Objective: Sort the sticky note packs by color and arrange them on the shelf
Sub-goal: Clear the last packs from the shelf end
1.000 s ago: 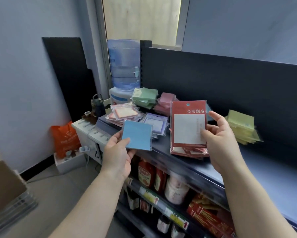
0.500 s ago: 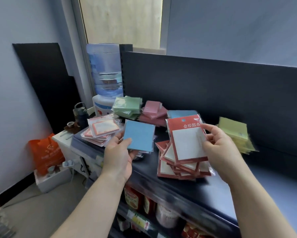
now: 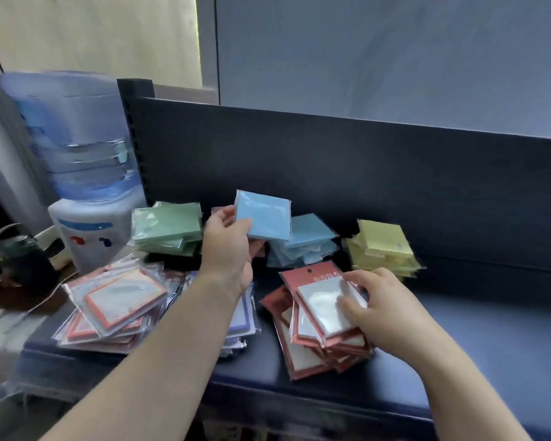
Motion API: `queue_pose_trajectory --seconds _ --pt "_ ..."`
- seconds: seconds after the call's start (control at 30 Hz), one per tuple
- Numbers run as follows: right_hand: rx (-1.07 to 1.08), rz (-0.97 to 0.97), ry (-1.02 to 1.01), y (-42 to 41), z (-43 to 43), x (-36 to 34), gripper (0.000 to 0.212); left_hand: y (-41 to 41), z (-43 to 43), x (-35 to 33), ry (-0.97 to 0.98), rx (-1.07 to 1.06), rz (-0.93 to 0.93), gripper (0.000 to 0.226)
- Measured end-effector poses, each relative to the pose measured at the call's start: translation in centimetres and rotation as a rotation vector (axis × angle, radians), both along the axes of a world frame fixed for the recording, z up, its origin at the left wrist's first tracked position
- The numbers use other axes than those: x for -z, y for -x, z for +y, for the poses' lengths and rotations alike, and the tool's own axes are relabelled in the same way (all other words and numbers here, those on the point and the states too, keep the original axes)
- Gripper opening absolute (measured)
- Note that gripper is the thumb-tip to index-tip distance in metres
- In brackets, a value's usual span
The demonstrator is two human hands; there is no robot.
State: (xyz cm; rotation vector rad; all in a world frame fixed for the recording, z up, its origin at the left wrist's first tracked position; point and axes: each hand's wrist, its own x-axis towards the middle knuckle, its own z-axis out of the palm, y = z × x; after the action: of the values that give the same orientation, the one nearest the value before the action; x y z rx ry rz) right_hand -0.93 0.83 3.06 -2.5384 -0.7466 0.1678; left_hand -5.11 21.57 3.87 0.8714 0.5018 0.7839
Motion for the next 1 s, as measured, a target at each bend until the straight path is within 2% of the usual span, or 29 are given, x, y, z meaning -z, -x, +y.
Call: queue_pose_trajectory --seconds 0.13,0.27,0.43,0.57,0.67,0.77,0.8,0.83,0.87,0.9,1.0 --pt "0.066 0.009 0.005 0.9 0.0 0.0 0.043 -2.8 0.4 -1.2 -0.092 0.086 0.048 0.029" --pt "0.121 0.031 -0.031 1.6 -0.2 0.3 0.046 -5.1 0.3 -0.9 -0.248 0.205 0.247 0.03" --pt "0.157 0.042 -0.055 1.6 -0.3 0.4 0.042 -5.4 0.0 0.0 -0.546 0.236 0.479 0.039" --pt "0.144 0.106 -0.09 0.7 -0.4 0.6 0.043 -4.7 0.5 0.2 -0.79 0.218 0.618 0.035" --pt "0.138 0.161 -0.147 -0.2 -0.6 0.8 0.05 -1.6 -0.9 -1.1 -0.637 0.308 0.511 0.008" --pt "0.118 0.255 -0.186 -1.0 -0.7 0.8 0.067 1.9 -2.9 -1.3 -0.48 0.43 0.378 0.023" --pt "0.096 0.31 -0.218 -1.2 -0.8 0.9 0.066 2.8 -3.6 -0.9 -0.44 0.448 0.358 0.026" --pt "0.056 0.365 -0.247 -1.5 -0.7 1.1 0.058 3.5 -4.1 -0.4 -0.401 0.461 0.341 0.027" --pt "0.009 0.409 -0.267 -1.8 -0.7 1.3 0.041 4.2 -4.8 0.2 -0.346 0.478 0.324 0.027" --pt "-0.037 0.439 -0.279 -2.0 -0.6 1.4 0.032 4.5 -5.1 0.7 -0.297 0.488 0.305 0.036" --pt "-0.123 0.491 -0.307 -2.7 -0.4 1.5 0.021 5.1 -6.2 2.0 -0.15 0.459 0.274 0.06"
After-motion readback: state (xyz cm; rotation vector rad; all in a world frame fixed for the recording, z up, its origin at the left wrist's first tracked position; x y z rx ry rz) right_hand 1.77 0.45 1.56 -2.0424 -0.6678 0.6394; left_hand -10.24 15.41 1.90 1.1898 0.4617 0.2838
